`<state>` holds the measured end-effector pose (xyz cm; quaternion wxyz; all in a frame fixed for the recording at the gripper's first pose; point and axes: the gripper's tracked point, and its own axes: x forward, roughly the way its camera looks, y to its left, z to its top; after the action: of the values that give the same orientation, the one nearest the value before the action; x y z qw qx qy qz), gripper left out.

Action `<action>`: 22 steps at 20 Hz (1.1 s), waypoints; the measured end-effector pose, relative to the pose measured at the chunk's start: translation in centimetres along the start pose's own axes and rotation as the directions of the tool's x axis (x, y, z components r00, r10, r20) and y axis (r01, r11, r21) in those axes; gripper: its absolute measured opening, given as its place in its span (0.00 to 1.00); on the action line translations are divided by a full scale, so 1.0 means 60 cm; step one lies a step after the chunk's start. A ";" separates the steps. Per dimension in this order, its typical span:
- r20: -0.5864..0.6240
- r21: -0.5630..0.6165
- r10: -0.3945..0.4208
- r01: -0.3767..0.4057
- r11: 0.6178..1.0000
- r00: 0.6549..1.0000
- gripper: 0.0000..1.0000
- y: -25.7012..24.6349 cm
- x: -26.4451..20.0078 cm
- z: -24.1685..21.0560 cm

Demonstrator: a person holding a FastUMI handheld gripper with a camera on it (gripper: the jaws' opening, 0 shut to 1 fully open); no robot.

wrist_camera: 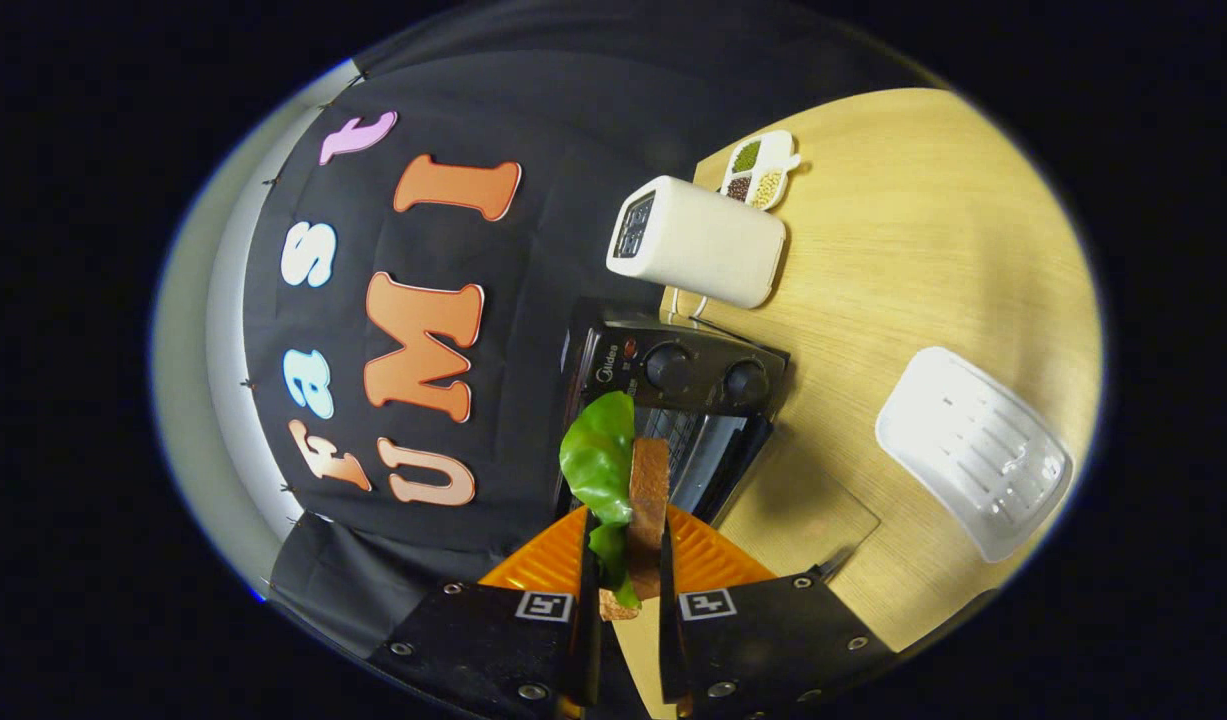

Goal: Open the toaster oven, put the food inside, and close the toaster oven door.

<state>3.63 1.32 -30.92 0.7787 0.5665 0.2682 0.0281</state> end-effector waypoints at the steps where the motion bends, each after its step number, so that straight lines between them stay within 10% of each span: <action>1: 0.023 0.015 0.002 -0.002 1.000 1.000 0.24 -0.002 0.020 -0.002; 15: 0.082 0.084 -0.037 0.030 0.996 0.996 0.24 0.001 0.215 -0.103; 22: 0.137 0.049 -0.047 0.041 0.998 0.990 0.40 0.023 0.240 -0.104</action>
<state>13.46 12.25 -36.59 0.7823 0.5791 0.2269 -0.0344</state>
